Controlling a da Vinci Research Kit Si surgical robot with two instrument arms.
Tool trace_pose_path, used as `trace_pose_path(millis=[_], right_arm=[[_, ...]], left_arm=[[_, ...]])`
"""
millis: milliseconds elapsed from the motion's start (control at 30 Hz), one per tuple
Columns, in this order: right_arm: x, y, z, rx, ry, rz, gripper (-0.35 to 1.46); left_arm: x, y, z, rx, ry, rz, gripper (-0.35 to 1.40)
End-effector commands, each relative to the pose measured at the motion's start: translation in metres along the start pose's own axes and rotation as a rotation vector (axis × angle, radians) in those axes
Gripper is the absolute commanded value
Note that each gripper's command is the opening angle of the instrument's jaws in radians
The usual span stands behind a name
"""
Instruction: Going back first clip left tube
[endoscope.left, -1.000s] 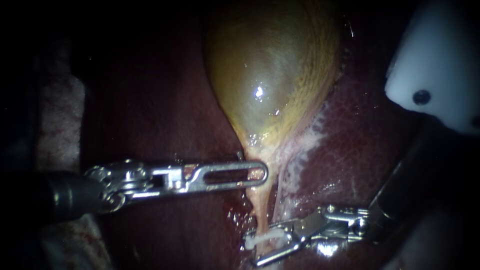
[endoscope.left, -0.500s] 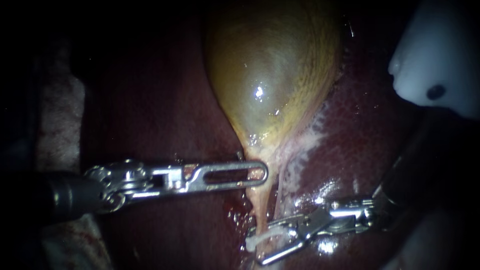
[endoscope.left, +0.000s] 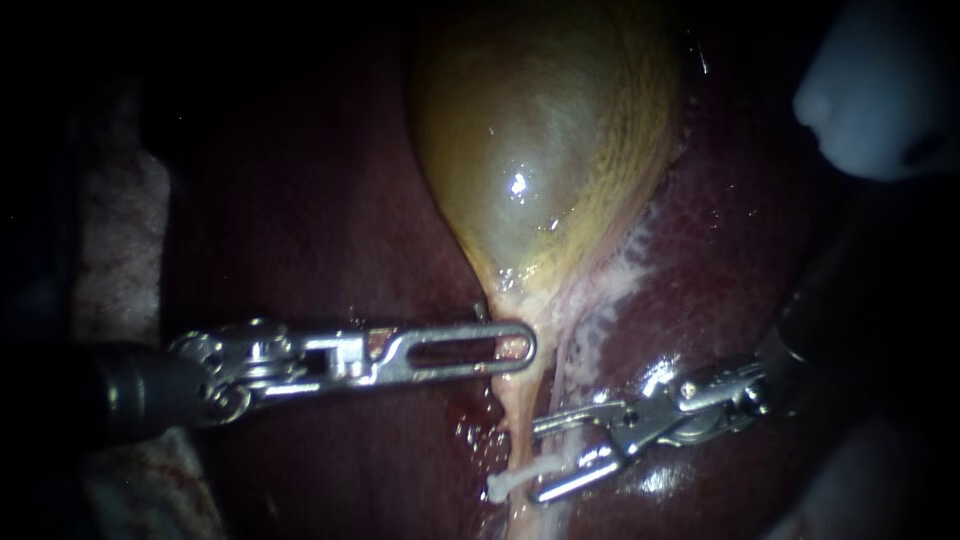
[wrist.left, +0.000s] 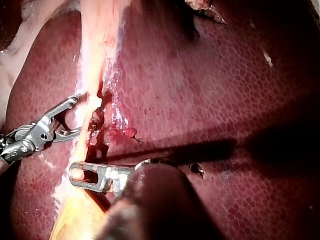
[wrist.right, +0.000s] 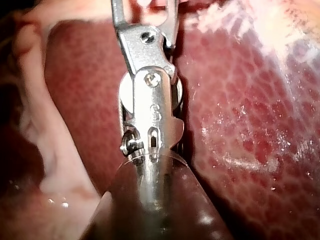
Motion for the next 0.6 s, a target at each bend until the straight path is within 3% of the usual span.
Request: trace_pose_path(millis=[33, 267, 600], right_arm=[[0.0002, -0.0001, -0.0004, -0.002, -0.002, -0.008, 0.48], [0.0023, -0.0015, -0.0036, -0.015, -0.01, -0.064, 0.48], [0.0058, -0.0033, -0.0094, -0.065, 0.036, -0.214, 0.48]], left_arm=[[0.0, 0.0, 0.0, 0.0, 0.0, 0.0, -0.35], [0.0, -0.0002, 0.0, 0.0, 0.0, 0.0, -0.35], [0.0, -0.0009, -0.0001, -0.002, -0.002, 0.004, -0.35]])
